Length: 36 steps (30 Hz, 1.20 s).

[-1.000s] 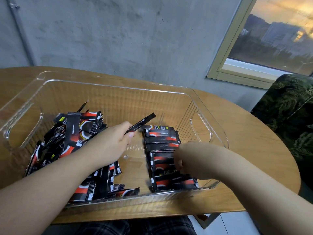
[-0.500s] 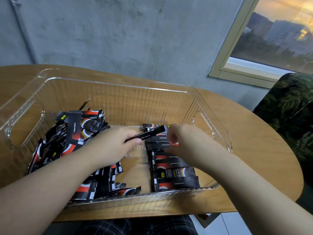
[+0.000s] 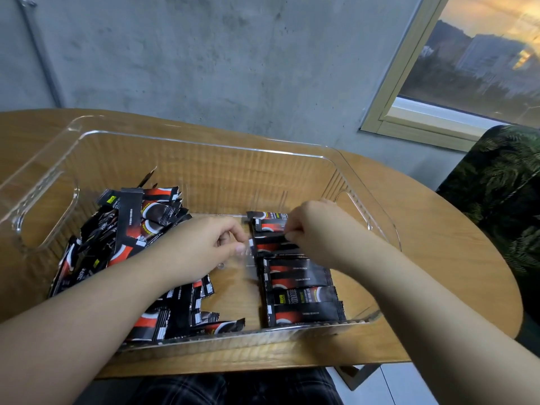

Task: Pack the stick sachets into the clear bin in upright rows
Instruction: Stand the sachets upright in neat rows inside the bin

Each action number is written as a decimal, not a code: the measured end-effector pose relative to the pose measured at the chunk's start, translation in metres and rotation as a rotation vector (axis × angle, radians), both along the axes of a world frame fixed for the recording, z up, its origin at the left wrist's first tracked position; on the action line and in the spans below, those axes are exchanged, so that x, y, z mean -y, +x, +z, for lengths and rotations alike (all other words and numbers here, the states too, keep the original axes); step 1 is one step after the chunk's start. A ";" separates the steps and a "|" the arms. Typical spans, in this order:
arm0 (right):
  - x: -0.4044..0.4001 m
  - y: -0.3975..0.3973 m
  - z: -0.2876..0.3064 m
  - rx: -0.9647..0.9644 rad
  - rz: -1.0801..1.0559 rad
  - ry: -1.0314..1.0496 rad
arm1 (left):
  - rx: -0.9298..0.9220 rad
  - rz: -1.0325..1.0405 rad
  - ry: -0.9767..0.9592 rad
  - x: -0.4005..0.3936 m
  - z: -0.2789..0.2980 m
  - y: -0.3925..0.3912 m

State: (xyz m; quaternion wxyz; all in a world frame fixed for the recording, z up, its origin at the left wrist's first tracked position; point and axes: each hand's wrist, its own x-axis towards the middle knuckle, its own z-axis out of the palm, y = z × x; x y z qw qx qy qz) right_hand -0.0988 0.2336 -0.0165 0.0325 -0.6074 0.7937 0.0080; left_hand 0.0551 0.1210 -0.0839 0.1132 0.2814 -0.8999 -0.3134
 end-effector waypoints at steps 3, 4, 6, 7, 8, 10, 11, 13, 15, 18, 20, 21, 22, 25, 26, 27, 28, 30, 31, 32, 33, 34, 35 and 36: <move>-0.007 -0.005 0.016 0.146 -0.026 0.174 | 0.006 0.003 -0.019 0.002 -0.002 -0.001; -0.008 -0.006 0.019 0.153 0.010 0.239 | 0.010 0.005 -0.016 0.002 -0.002 -0.001; -0.008 -0.005 0.019 0.078 0.082 0.382 | 0.015 0.009 -0.013 0.001 -0.002 -0.001; -0.008 -0.004 0.017 0.022 0.101 0.446 | 0.019 0.011 -0.013 0.001 -0.001 -0.001; -0.008 -0.003 0.013 -0.020 0.098 0.494 | 0.025 0.015 -0.013 0.000 -0.001 -0.001; -0.008 -0.002 0.003 -0.052 0.059 0.515 | 0.030 0.019 -0.012 0.000 0.000 -0.001; -0.008 -0.001 -0.001 -0.054 0.033 0.498 | 0.030 0.017 -0.016 -0.001 0.000 0.000; -0.009 -0.001 -0.004 -0.046 -0.007 0.447 | 0.033 0.015 -0.022 0.000 0.000 0.000; -0.009 -0.001 -0.004 -0.020 -0.016 0.415 | 0.049 0.012 -0.028 0.000 0.001 0.000; -0.010 0.002 -0.007 0.018 -0.016 0.414 | 0.062 -0.002 -0.009 0.000 0.002 0.000; -0.012 0.003 -0.013 0.011 -0.023 0.429 | 0.068 -0.009 0.001 -0.001 0.002 0.001; -0.013 0.002 -0.014 0.010 -0.027 0.427 | 0.070 -0.010 0.005 -0.001 0.001 0.001; -0.014 0.002 -0.015 0.012 -0.032 0.415 | 0.069 -0.010 0.009 -0.002 0.001 0.002; -0.016 -0.002 -0.012 0.041 -0.051 0.331 | 0.068 -0.009 0.020 -0.001 0.001 0.002; -0.016 -0.003 -0.012 0.048 -0.056 0.292 | 0.069 -0.008 0.020 -0.001 0.002 0.001; -0.016 -0.004 -0.012 0.049 -0.059 0.259 | 0.071 -0.006 0.017 -0.002 0.002 0.001; -0.015 -0.005 -0.013 0.049 -0.058 0.237 | 0.072 -0.006 0.012 -0.002 0.003 0.001; -0.014 -0.005 -0.018 0.053 -0.054 0.229 | 0.069 -0.007 0.008 -0.003 0.003 0.001; -0.014 -0.006 -0.021 0.056 -0.053 0.239 | 0.067 -0.008 0.010 -0.003 0.003 0.001; -0.014 -0.006 -0.023 0.057 -0.052 0.246 | 0.067 -0.009 0.010 -0.003 0.003 0.001; -0.014 -0.006 -0.025 0.052 -0.049 0.247 | 0.068 -0.011 0.008 -0.003 0.002 0.002; -0.014 -0.006 -0.026 0.041 -0.048 0.245 | 0.067 -0.011 0.006 -0.003 0.002 0.002; -0.014 -0.005 -0.026 0.028 -0.049 0.244 | 0.065 -0.011 0.004 -0.003 0.002 0.002; -0.014 -0.005 -0.027 0.013 -0.050 0.242 | 0.064 -0.011 0.002 -0.002 0.002 0.002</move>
